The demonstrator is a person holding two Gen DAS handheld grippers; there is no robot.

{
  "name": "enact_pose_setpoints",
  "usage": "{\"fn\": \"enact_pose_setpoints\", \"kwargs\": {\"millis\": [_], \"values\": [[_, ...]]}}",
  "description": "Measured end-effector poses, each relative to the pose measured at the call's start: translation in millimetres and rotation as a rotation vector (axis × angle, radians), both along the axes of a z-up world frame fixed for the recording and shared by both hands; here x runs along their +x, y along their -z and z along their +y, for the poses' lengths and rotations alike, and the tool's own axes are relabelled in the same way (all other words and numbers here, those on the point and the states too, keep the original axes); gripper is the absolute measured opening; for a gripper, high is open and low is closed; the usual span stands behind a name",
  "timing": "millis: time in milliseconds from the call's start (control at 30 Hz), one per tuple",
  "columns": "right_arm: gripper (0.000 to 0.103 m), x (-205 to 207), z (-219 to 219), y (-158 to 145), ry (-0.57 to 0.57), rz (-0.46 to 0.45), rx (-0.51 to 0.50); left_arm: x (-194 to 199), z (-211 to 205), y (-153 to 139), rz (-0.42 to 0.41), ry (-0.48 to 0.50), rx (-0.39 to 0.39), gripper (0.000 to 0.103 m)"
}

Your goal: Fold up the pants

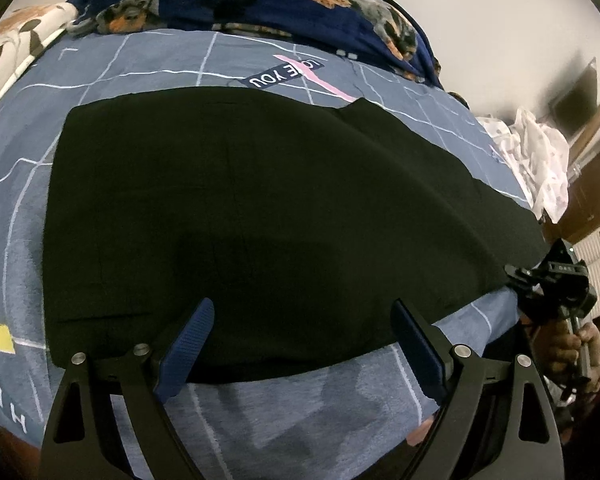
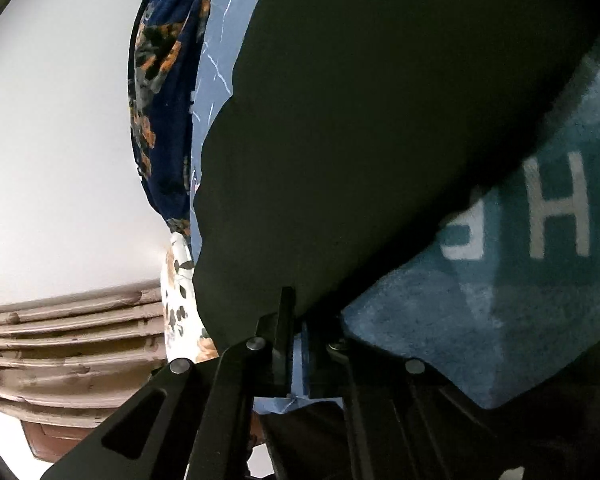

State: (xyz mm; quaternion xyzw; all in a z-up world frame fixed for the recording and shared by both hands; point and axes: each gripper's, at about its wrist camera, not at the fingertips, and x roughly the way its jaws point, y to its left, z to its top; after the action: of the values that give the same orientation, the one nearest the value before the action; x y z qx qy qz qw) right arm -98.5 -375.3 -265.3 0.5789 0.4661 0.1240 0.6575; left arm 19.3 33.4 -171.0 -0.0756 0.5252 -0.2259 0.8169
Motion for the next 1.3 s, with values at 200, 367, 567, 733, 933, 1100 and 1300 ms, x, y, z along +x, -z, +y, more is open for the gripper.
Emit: {"fn": "enact_pose_setpoints", "kwargs": {"millis": [200, 367, 567, 733, 933, 1100, 1300], "values": [[0.004, 2, -1, -2, -0.004, -0.015, -0.001, 0, 1, 0, -0.003, 0.004, 0.015, 0.09], [0.0, 0, -2, 4, 0.004, -0.003, 0.012, 0, 8, -1, -0.008, -0.016, 0.039, 0.09], [0.0, -1, -3, 7, 0.01, 0.007, 0.05, -3, 15, -3, -0.012, -0.028, 0.055, 0.09], [0.001, -2, -3, 8, 0.009, 0.02, 0.076, -7, 11, -4, -0.031, 0.0, 0.127, 0.086], [0.002, -2, -6, 13, 0.009, 0.044, 0.116, -9, 10, -7, -0.045, 0.017, 0.176, 0.086], [0.002, -2, -6, 14, 0.009, 0.047, 0.121, -15, 18, -35, -0.146, -0.027, 0.208, 0.086], [0.002, -3, -5, 15, 0.015, 0.058, 0.131, -4, 10, -54, -0.136, -0.046, 0.072, 0.086]]}}
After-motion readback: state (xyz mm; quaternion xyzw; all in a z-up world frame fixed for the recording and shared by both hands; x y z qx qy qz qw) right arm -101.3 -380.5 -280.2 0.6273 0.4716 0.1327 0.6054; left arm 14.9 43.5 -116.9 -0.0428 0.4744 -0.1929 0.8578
